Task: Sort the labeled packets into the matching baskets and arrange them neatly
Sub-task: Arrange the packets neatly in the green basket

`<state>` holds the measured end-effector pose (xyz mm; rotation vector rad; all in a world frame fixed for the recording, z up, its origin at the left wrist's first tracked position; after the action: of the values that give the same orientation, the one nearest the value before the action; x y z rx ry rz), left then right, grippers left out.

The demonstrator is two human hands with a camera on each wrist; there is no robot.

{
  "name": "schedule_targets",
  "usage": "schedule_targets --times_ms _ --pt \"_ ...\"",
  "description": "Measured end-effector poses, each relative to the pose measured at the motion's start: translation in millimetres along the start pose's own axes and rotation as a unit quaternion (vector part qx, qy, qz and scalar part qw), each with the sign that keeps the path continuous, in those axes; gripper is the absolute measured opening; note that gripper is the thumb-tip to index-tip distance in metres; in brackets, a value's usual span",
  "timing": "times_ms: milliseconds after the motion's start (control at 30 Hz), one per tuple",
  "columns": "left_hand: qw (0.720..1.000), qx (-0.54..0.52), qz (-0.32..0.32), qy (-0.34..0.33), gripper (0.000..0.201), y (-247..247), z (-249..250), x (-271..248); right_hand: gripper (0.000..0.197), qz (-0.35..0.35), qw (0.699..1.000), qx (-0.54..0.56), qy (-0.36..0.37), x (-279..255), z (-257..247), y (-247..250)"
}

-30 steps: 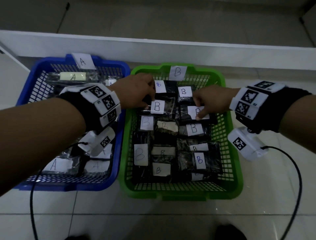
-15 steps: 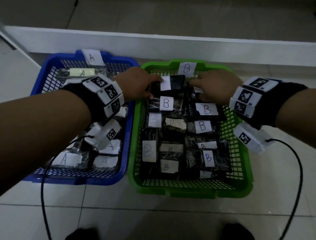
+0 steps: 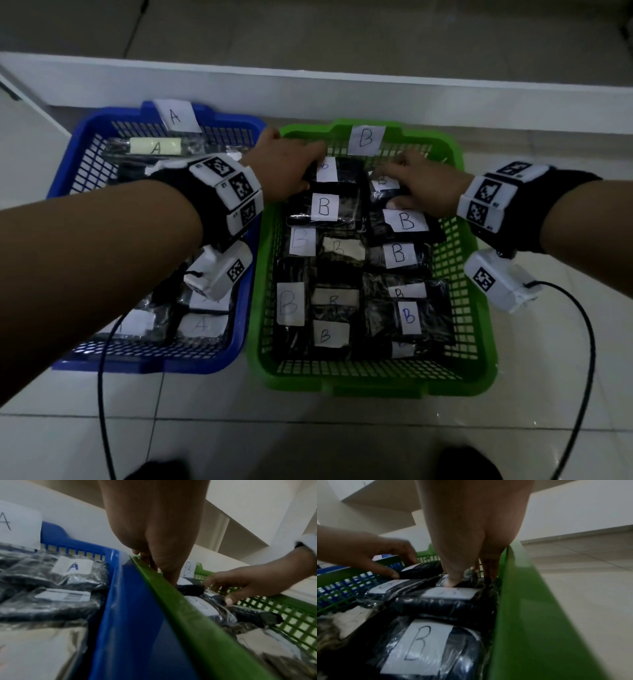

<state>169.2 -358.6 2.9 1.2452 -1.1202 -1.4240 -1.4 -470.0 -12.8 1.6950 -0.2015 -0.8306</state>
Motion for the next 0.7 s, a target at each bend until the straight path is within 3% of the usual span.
schedule_targets --times_ms 133,333,500,700 --pt "0.994 -0.084 0.057 0.034 0.058 24 -6 0 0.058 0.037 0.999 -0.001 -0.001 4 0 -3" --pt "0.978 -0.166 0.118 0.033 0.056 82 -35 -15 0.062 0.082 0.996 -0.024 0.011 2 5 10" --pt "0.979 -0.173 0.105 0.03 0.053 69 -37 -19 0.059 0.101 0.981 -0.163 -0.04 -14 19 24" --pt "0.977 -0.188 0.094 0.016 0.049 47 -23 -13 0.048 0.132 0.967 -0.211 -0.062 -19 13 15"
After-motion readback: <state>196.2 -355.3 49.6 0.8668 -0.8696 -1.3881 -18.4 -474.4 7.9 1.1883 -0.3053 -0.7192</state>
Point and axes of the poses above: each hand's wrist, its own x-axis towards the middle knuckle, its own y-axis out of the back of the hand, z = x × y, the point moved 5 cm from there along x, towards the middle knuckle, and after that the axes turned 9 degrees about -y, right-handed, at the moved point
